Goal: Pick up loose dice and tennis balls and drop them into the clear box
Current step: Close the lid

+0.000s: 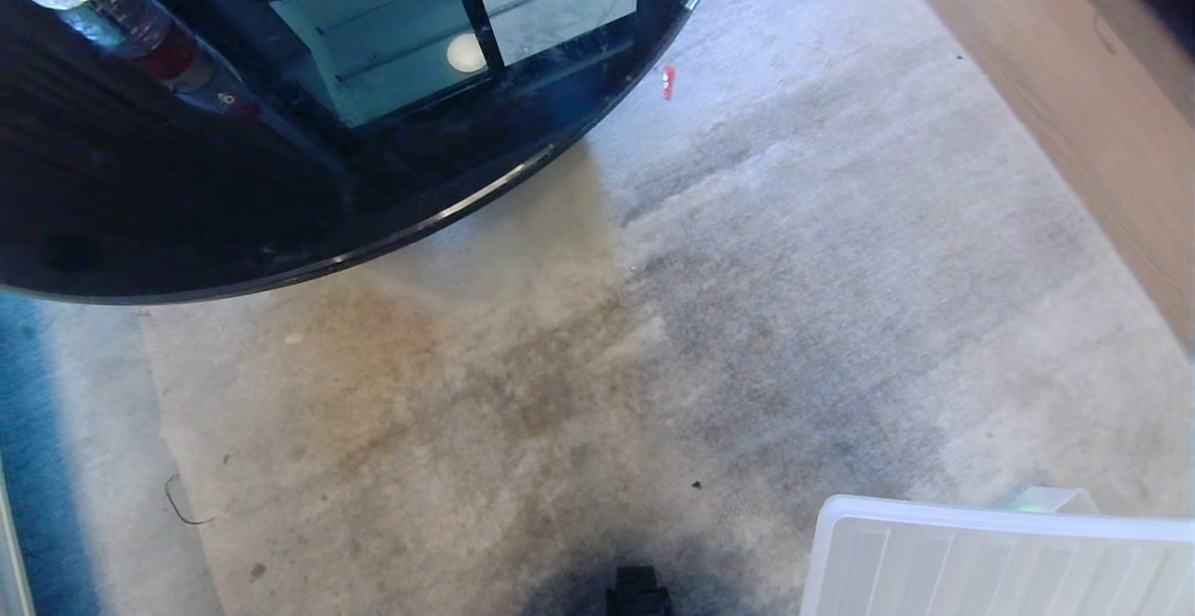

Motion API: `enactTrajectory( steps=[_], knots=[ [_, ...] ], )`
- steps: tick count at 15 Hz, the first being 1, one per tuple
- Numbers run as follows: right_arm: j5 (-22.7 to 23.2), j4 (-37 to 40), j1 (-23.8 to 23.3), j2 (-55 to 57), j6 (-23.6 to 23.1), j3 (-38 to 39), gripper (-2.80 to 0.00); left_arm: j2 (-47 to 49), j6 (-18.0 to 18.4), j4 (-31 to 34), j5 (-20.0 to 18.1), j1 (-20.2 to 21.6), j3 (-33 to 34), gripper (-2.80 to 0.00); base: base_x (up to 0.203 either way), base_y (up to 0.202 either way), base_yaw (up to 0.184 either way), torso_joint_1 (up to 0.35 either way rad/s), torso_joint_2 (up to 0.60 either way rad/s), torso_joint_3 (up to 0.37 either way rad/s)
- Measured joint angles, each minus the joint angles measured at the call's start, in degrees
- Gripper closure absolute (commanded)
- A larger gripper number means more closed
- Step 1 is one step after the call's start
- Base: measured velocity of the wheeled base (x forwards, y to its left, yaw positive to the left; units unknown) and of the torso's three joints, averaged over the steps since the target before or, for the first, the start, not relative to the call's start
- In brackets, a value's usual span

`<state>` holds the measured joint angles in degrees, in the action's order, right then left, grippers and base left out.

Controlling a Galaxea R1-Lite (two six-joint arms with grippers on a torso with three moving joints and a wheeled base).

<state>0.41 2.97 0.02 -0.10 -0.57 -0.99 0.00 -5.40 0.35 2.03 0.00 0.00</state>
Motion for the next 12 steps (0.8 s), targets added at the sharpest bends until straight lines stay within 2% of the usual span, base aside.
enactTrajectory(
  steps=[12],
  knots=[
    [0.0,0.0,0.0,0.0,0.0,0.0,0.00,0.0,0.0,0.0,0.1,0.0,0.0,0.00,0.000,0.000,0.000,0.003,0.00,0.198]
  ],
)
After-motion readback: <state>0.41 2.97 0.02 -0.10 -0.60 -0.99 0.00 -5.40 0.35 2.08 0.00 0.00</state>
